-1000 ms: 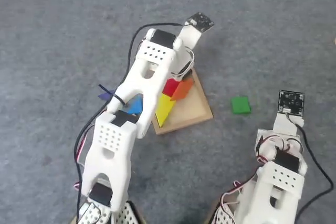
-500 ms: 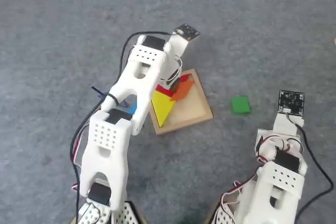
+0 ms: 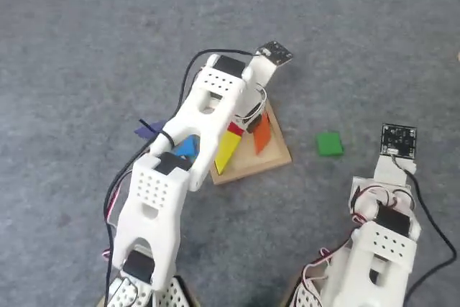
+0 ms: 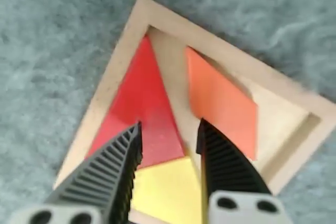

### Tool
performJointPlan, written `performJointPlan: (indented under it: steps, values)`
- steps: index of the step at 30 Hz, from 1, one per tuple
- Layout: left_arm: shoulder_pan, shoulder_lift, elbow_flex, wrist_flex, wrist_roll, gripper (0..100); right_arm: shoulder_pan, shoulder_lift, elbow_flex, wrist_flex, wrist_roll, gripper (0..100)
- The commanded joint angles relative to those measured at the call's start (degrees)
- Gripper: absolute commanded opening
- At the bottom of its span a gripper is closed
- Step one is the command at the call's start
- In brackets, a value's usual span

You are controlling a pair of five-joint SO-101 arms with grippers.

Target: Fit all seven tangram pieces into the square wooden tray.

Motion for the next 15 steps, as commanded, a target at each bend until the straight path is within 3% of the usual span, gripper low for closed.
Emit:
performJointPlan:
  steps: [1,7,15]
  values:
    - [2.73,-3.52,-4.0,4.57,0.53,17,-1.54,-1.27,-1.58,-0.92,0.7,0.8]
    - [3.78,-4.92,-3.03,5.01,0.53,17,-1.45,-1.27,-1.58,-0.92,0.7,0.8]
    - [3.52,3.34,-1.89,-2.2,0.26,17,-1.45,-1.27,-1.58,-0.92,0.7,0.8]
